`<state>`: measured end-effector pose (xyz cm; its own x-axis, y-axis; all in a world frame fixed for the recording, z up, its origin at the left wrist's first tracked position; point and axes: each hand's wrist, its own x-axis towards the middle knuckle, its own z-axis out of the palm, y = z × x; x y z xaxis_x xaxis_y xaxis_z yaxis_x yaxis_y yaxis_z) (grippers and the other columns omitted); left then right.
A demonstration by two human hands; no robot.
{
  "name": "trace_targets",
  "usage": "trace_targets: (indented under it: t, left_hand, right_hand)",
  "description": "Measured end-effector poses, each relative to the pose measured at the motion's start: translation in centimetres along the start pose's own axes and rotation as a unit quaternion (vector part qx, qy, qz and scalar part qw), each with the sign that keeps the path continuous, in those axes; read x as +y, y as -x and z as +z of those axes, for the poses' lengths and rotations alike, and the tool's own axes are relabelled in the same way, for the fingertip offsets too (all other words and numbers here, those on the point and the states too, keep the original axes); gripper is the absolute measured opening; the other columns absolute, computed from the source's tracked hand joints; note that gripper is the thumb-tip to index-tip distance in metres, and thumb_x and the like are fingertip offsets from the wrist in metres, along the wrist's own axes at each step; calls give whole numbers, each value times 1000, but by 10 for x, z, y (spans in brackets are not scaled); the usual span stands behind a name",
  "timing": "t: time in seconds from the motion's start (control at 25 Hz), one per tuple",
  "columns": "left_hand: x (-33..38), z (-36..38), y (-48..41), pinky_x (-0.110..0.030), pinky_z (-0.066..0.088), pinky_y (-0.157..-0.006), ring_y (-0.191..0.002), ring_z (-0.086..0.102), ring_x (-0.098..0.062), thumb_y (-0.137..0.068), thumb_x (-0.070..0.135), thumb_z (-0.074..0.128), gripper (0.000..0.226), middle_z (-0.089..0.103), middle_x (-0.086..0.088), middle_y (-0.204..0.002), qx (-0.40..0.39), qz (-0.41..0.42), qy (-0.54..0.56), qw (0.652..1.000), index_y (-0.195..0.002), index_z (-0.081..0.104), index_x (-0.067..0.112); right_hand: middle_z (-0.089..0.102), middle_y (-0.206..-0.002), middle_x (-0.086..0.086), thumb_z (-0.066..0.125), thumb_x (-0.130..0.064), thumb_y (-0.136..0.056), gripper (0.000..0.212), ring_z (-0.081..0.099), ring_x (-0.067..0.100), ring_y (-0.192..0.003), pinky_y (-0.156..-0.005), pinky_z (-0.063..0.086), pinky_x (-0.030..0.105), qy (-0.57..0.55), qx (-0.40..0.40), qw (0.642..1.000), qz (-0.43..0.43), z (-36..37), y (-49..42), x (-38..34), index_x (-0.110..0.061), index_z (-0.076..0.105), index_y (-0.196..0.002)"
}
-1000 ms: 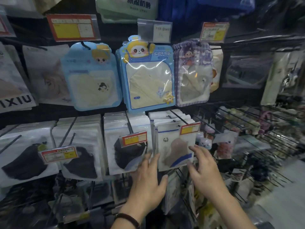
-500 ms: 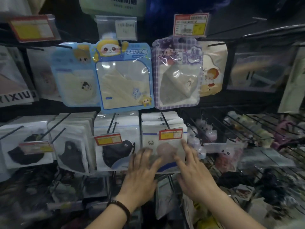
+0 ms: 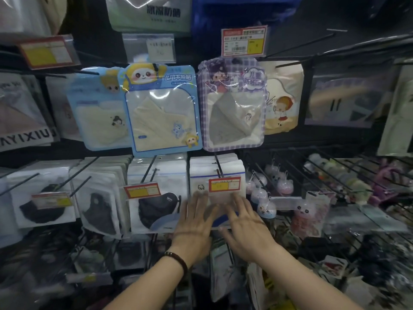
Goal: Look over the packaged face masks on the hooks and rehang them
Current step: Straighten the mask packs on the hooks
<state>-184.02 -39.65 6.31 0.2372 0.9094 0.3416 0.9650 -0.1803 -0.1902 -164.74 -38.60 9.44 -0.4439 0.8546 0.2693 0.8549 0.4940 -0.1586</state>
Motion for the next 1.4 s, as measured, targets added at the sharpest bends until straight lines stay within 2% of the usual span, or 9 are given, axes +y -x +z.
trace_targets:
  t: [0.12, 0.2, 0.36, 0.76, 0.88, 1.0, 1.08, 1.24, 1.4]
  left_hand:
    - [-4, 2, -11, -63, -17, -127, -152, -42, -45, -98, 31, 55, 99, -72, -13, -139, -38, -6, 14, 999, -170, -12, 20]
    - [-4, -3, -19, -59, -13, -130, -156, -33, -47, -96, 33, 61, 102, -68, -15, -144, -9, -21, 7, 1000, -170, -7, 15]
    - [-3, -12, -28, -64, -13, -129, -156, -35, -45, -104, 36, 50, 95, -55, -17, -153, -130, -36, -11, 991, -168, -19, 22]
    - [-7, -33, -20, -60, -18, -128, -159, -31, -37, -101, 32, 55, 95, -27, -13, -176, -119, -10, -14, 993, -169, -10, 27]
    - [-4, -70, -2, -61, 8, -132, -165, 5, -38, -101, 33, 55, 82, 5, -13, -178, -130, 5, 23, 991, -169, 10, 27]
    - [-1, -132, 26, -48, 55, -98, -121, 64, -35, -104, 44, 50, 44, 63, -6, -139, -149, 32, 41, 988, -146, 47, 30]
    - [-3, -174, 41, -37, 55, -79, -97, 69, -26, -106, 50, 45, 32, 70, 2, -111, -109, 91, 49, 989, -121, 63, 30]
    - [-17, -224, 31, -36, 47, -69, -77, 60, -18, -102, 50, 47, 30, 64, 8, -91, 128, 178, 24, 975, -98, 69, 30]
    - [-31, -245, -10, -52, 51, -95, -117, 55, -37, -91, 52, 63, 50, 59, -14, -133, 239, 133, -86, 958, -127, 67, 18]
  right_hand:
    - [0, -179, 14, 48, -49, -105, 65, -1, 32, -167, -130, 31, 51, 7, 4, 1000, 2, 10, -15, 3, -23, 28, -162]
    - [11, -177, 16, 51, -48, -103, 65, 9, 34, -166, -124, 41, 51, 26, 3, 1000, 0, 15, -20, 8, -19, 34, -158]
    - [29, -170, 13, 58, -49, -98, 65, 27, 34, -159, -113, 51, 49, 40, 13, 999, -11, 15, -28, 17, -16, 41, -152]
    - [24, -171, 11, 54, -37, -103, 61, 20, 31, -162, -120, 43, 47, 62, -5, 998, -7, -6, -20, -3, -16, 37, -158]
    - [23, -176, 9, 49, -36, -108, 62, 21, 29, -164, -126, 37, 47, 52, -10, 998, -23, -32, 4, -12, -18, 33, -164]
    - [66, -133, -3, 48, -40, -106, 37, 61, 21, -123, -94, 56, 35, 48, 70, 989, -125, -68, 38, -14, -25, 63, -137]
    - [68, -104, -6, 58, -34, -103, 20, 65, 18, -93, -72, 57, 34, 26, 154, 972, -175, -95, 55, -16, -24, 71, -113]
    - [69, -105, 1, 65, -24, -99, 17, 66, 20, -93, -75, 57, 33, 55, 268, 940, -202, -159, 45, -16, -14, 74, -108]
    - [64, -131, 15, 64, -33, -95, 43, 64, 35, -117, -92, 61, 47, 139, 287, 937, -141, -209, 10, -3, -10, 66, -131]
